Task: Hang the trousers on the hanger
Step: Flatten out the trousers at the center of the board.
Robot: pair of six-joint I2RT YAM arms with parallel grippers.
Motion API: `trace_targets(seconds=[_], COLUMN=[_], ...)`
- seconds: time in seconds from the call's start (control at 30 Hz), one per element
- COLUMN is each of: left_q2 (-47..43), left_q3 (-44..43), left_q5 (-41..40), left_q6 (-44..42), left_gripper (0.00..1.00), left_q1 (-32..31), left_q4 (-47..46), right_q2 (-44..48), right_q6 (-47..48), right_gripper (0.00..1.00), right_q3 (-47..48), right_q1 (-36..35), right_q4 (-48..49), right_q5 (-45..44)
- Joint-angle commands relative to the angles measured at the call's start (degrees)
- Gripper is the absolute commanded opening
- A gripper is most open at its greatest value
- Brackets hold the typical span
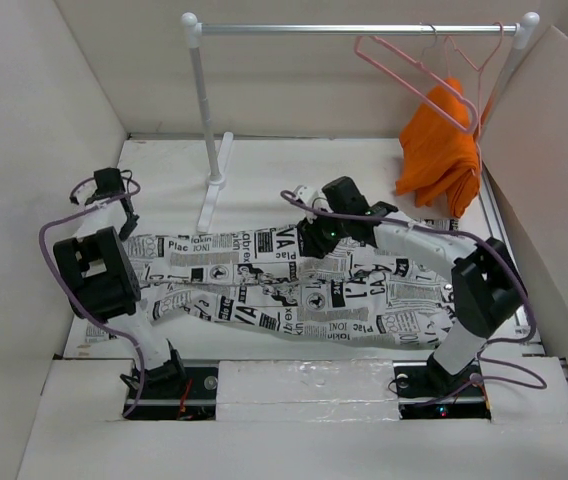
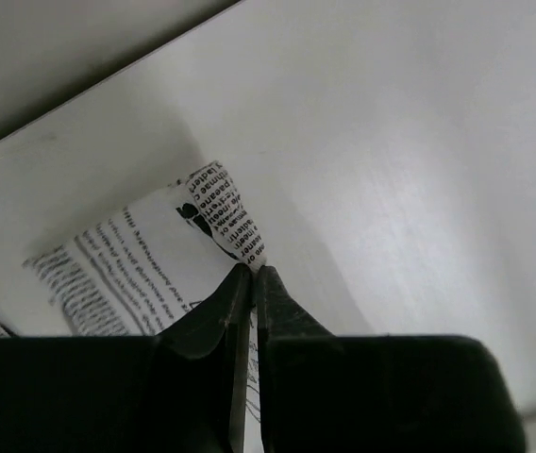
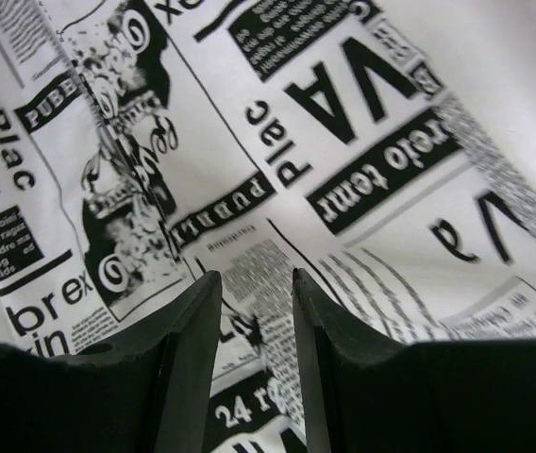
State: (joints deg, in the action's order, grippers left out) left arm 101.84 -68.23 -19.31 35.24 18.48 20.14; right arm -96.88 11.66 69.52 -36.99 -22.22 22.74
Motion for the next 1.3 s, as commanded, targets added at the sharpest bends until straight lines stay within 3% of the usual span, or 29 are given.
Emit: trace_targets(seconds=[0.0, 0.27, 0.37, 0.4, 0.47, 0.57, 0.6, 0.63, 0.67, 0.7, 0.8, 0.83, 0.97, 1.0, 1.13, 1.2, 1.23, 1.27], left_q2=[-8.85, -7.19, -0.61, 1.76, 7.48, 7.76, 7.06, 5.84, 5.39, 4.95, 2.14, -0.04, -8.31, -10.15, -20.51, -23.52, -26.66, -28.17], left_q3=[-6.12, -14.47, -18.16, -19.3, -22.73, -19.94, -18.8, -17.65, -17.82, -18.25, -19.66, -19.58, -14.06, -12.13, 1.9, 6.77, 12.19, 14.76], left_q5=[2.86, 4.63, 4.19, 5.32, 5.34, 3.41, 2.53, 2.26, 2.17, 2.69, 5.33, 5.51, 5.34, 5.42, 9.18, 11.73, 14.1, 15.87], left_q6=[1.05, 2.99, 3.16, 2.99, 3.08, 1.77, 1.84, 2.02, 2.02, 2.28, 3.77, 3.95, 2.38, 1.76, 0.53, 1.66, 1.84, 2.37], left_gripper=[0.0, 0.0, 0.0, 0.0, 0.09, 0.31, 0.42, 0.68, 0.77, 0.82, 0.84, 0.84, 0.8, 0.79, 0.69, 0.64, 0.54, 0.5], left_q1=[-1.08, -1.08, -1.08, -1.08, -1.6, -2.4, -2.4, -2.4, -2.4, -2.4, -4.15, -5.2, -14.68, -20.44, -31.98, -34.03, -34.04, -34.04], left_q4=[-0.63, -0.72, 1.29, 2.44, 7.07, 5.19, 4.39, 3.68, 3.76, 4.2, 4.47, 4.29, -1.58, -3.34, -11.5, -13.28, -16.24, -17.23], right_q2=[4.85, 22.93, 29.79, 31.3, 33.94, 38.25, 39.65, 40.36, 40.8, 41.24, 42.56, 42.48, 41.25, 40.9, 36.0, 33.26, 31.68, 29.84], right_q6=[-2.25, -11.56, -15.78, -16.31, -17.98, -18.95, -18.96, -18.69, -19.56, -19.74, -20.53, -20.54, -19.84, -19.31, -16.59, -15.53, -15.09, -15.44], right_gripper=[0.42, 0.4, 0.36, 0.24, 0.03, 0.0, 0.0, 0.0, 0.02, 0.19, 0.46, 0.5, 0.6, 0.62, 0.68, 0.7, 0.71, 0.73], right_q3=[2.47, -10.79, -15.1, -16.16, -18.36, -20.21, -20.56, -20.91, -21.0, -21.26, -23.72, -24.42, -27.14, -28.63, -33.3, -34.18, -35.14, -35.59], right_q1=[1.13, 6.57, 9.91, 10.97, 15.01, 21.25, 22.83, 24.41, 27.38, 28.89, 36.53, 38.82, 50.59, 55.4, 64.82, 67.39, 68.1, 68.89], right_q4=[2.53, 8.24, 8.15, 8.16, 6.49, 3.5, 2.8, 1.23, 0.25, -0.28, 0.77, 2.08, 4.37, 5.51, 15.32, 17.72, 21.13, 23.77], right_q5=[-3.4, -11.04, -15.25, -15.62, -16.5, -17.29, -17.55, -17.9, -19.65, -20.1, -18.97, -17.74, -13.53, -12.64, -2.57, 0.62, 1.51, 4.21])
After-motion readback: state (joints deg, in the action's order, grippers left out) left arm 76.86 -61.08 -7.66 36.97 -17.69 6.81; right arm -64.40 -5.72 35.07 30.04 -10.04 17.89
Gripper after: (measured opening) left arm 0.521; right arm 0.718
